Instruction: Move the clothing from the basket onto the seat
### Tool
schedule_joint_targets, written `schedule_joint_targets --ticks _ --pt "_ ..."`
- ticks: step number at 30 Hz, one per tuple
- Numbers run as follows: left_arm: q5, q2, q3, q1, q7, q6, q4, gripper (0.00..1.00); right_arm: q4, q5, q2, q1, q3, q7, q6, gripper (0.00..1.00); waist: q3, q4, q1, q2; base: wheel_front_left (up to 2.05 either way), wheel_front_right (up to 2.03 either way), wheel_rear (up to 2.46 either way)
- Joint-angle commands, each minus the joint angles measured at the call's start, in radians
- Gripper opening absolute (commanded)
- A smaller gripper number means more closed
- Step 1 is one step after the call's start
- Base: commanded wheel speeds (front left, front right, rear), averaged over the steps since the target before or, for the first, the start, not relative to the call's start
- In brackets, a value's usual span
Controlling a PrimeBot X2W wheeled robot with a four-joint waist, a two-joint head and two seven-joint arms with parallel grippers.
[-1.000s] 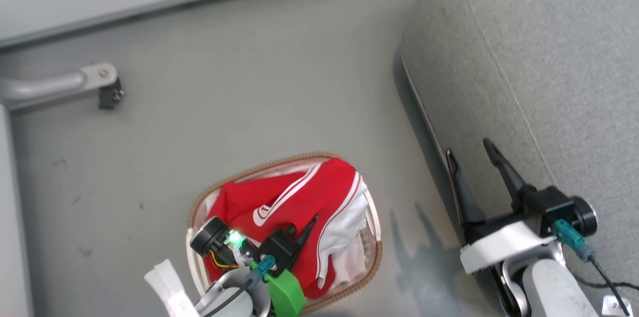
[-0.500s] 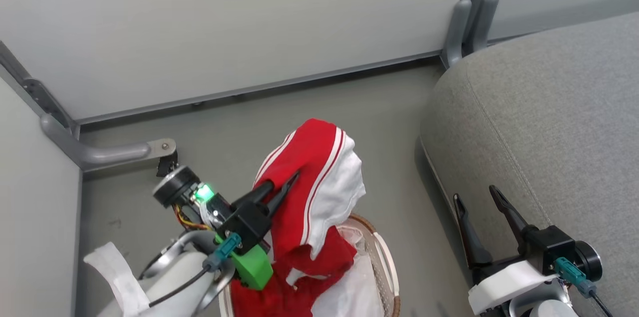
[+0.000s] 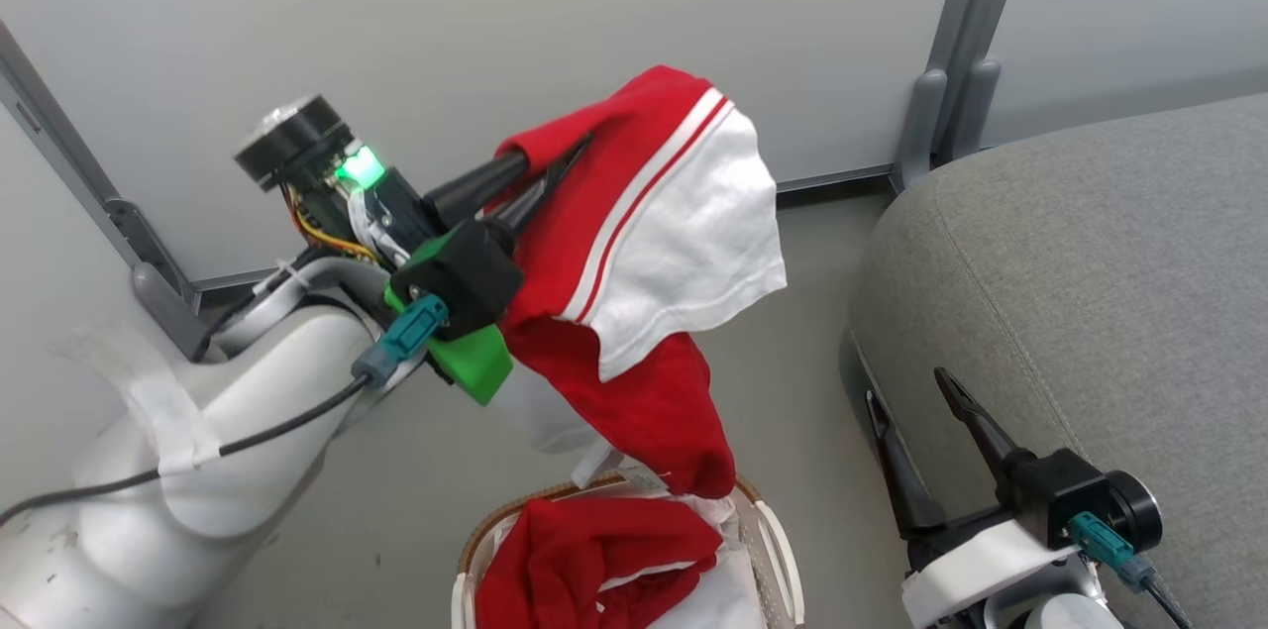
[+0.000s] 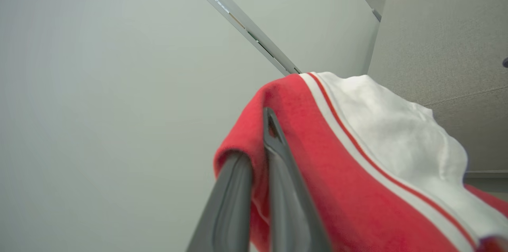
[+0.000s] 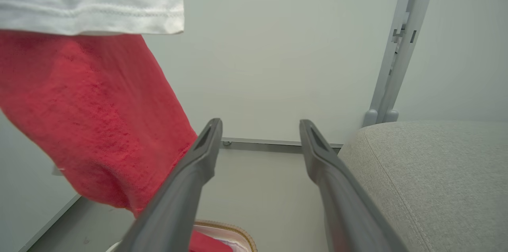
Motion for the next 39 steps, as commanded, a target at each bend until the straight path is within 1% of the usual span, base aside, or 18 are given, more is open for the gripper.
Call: schedule_joint_targets --ticks 1,4,12,21,25,29,34,39 --pt "-0.006 0.006 -0.006 -0.04 0.003 0.003 -0.003 0.0 -0.005 -0.006 -0.004 -0.013 0.008 -0.005 -0.001 1.0 -0.001 0.0 0.0001 0.0 0.0 0.0 0.0" --pt "-0.016 0.0 -0.012 -0.097 0.006 0.003 0.005 0.0 -0.008 -0.006 -0.004 -0.02 0.034 -0.005 -0.001 1.0 -0.005 0.001 0.0001 0.0 0.0 0.0 0.0" --pt "-0.042 -0.052 -0.038 -0.218 0.016 0.003 0.037 0.0 0.005 -0.028 -0.004 -0.054 0.153 -0.005 -0.001 1.0 -0.012 0.014 0.0001 0.0 0.0 0.0 0.0" --pt "-0.062 -0.143 -0.051 -0.309 0.009 0.003 0.115 0.0 0.061 -0.072 -0.004 -0.176 0.251 -0.005 -0.001 1.0 -0.006 0.035 0.0001 0.0 0.0 0.0 0.0" --pt "-0.07 -0.18 -0.07 -0.34 0.003 0.002 0.141 0.0 0.074 -0.089 -0.004 -0.22 0.236 -0.005 -0.001 1.0 -0.006 0.047 0.0001 0.0 0.0 0.0 0.0" --pt "-0.081 -0.206 -0.092 -0.356 -0.002 0.002 0.153 0.0 0.046 -0.128 -0.004 -0.251 0.179 -0.005 -0.001 1.0 -0.008 0.061 0.0001 0.0 0.0 0.0 0.0" --pt "-0.095 -0.22 -0.119 -0.357 -0.01 0.002 0.162 0.0 0.019 -0.138 -0.004 -0.28 0.109 -0.005 -0.001 1.0 -0.014 0.072 0.0001 0.0 0.0 0.0 0.0" --pt "-0.11 -0.214 -0.133 -0.336 -0.019 0.002 0.177 0.0 -0.001 -0.14 -0.004 -0.294 0.058 -0.005 -0.001 1.0 -0.02 0.077 0.0001 0.0 0.0 0.0 0.0"
